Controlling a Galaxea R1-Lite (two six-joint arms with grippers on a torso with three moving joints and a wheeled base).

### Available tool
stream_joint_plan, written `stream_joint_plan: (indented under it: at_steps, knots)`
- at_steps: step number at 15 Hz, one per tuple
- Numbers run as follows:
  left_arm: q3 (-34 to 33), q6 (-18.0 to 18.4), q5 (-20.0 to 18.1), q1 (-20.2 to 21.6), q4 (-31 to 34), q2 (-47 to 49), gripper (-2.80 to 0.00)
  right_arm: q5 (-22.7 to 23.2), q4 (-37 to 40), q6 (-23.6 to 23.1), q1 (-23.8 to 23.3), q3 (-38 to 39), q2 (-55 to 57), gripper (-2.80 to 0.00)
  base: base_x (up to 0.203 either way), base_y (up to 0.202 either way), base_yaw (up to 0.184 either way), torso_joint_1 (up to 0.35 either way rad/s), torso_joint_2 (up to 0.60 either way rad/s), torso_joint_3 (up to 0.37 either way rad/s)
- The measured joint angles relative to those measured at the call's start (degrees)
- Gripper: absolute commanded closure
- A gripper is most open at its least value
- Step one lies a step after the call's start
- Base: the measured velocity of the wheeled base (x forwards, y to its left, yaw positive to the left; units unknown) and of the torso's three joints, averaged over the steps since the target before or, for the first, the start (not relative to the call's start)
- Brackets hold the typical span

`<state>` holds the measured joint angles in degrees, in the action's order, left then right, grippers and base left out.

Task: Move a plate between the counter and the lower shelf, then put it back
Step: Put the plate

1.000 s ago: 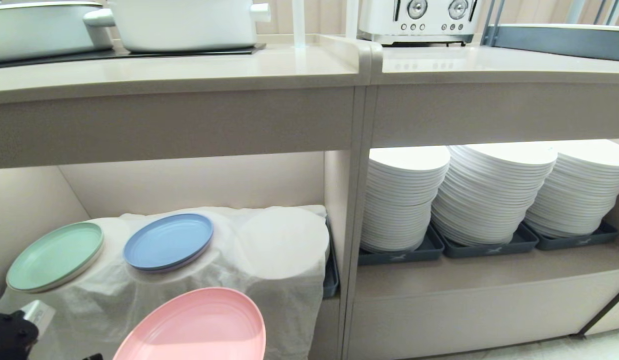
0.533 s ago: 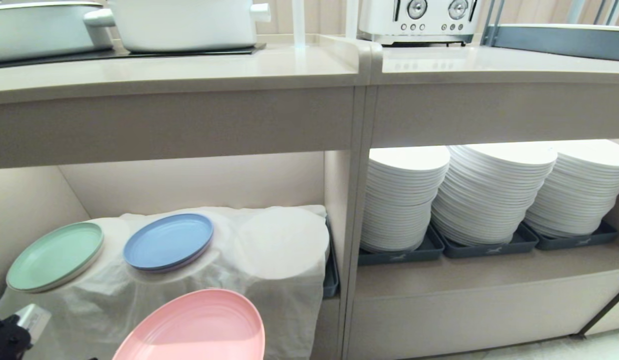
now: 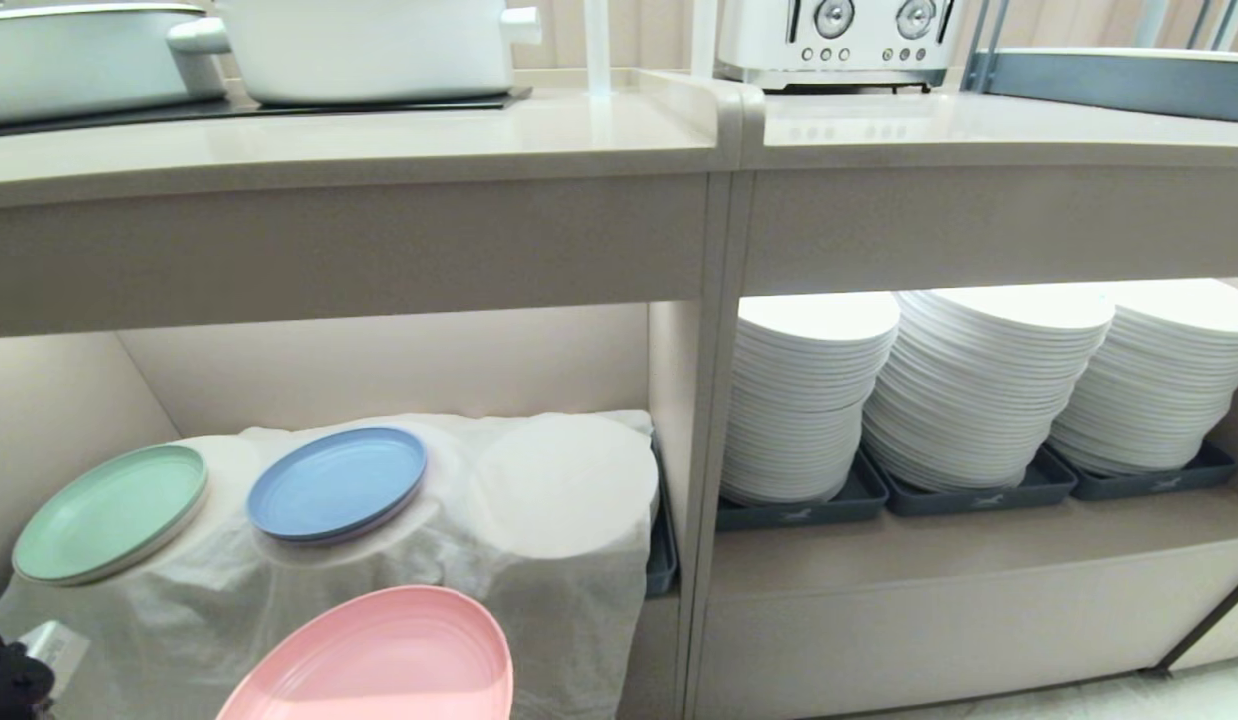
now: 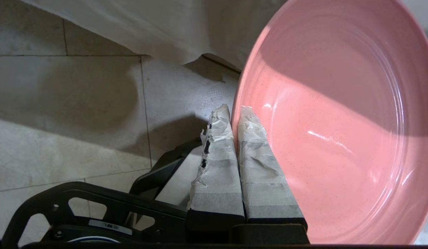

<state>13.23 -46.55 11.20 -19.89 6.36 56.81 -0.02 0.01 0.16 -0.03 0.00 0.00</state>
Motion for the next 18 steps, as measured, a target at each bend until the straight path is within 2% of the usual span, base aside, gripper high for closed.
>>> stream_joint_plan:
  at_steps: [4, 5, 7, 9, 12, 18]
  knots:
    - [-0.7, 8.3, -5.5, 9.0, -0.1, -0.3, 0.00, 0.0, 0.0, 0.0, 0.0, 0.0, 0.0, 0.00, 0.000, 0.000, 0.000, 0.000, 0.00, 0.000]
    - [-0.7, 9.6, -6.4, 10.1, -0.1, -0.4, 0.00, 0.0, 0.0, 0.0, 0.0, 0.0, 0.0, 0.00, 0.000, 0.000, 0.000, 0.000, 0.00, 0.000]
    - [-0.7, 10.0, -7.4, 11.5, -0.2, -0.2, 0.00, 0.0, 0.0, 0.0, 0.0, 0.0, 0.0, 0.00, 0.000, 0.000, 0.000, 0.000, 0.00, 0.000]
    - [-0.4, 11.3, -9.8, 14.8, -0.6, 0.3, 0.00, 0.0, 0.0, 0.0, 0.0, 0.0, 0.0, 0.00, 0.000, 0.000, 0.000, 0.000, 0.00, 0.000]
    - [-1.0, 18.5, -14.0, 20.9, -0.6, 0.5, 0.00, 0.0, 0.0, 0.0, 0.0, 0.0, 0.0, 0.00, 0.000, 0.000, 0.000, 0.000, 0.00, 0.000]
    - [-1.5, 19.1, -14.0, 22.4, -0.8, 0.8, 0.00, 0.0, 0.0, 0.0, 0.0, 0.0, 0.0, 0.00, 0.000, 0.000, 0.000, 0.000, 0.00, 0.000]
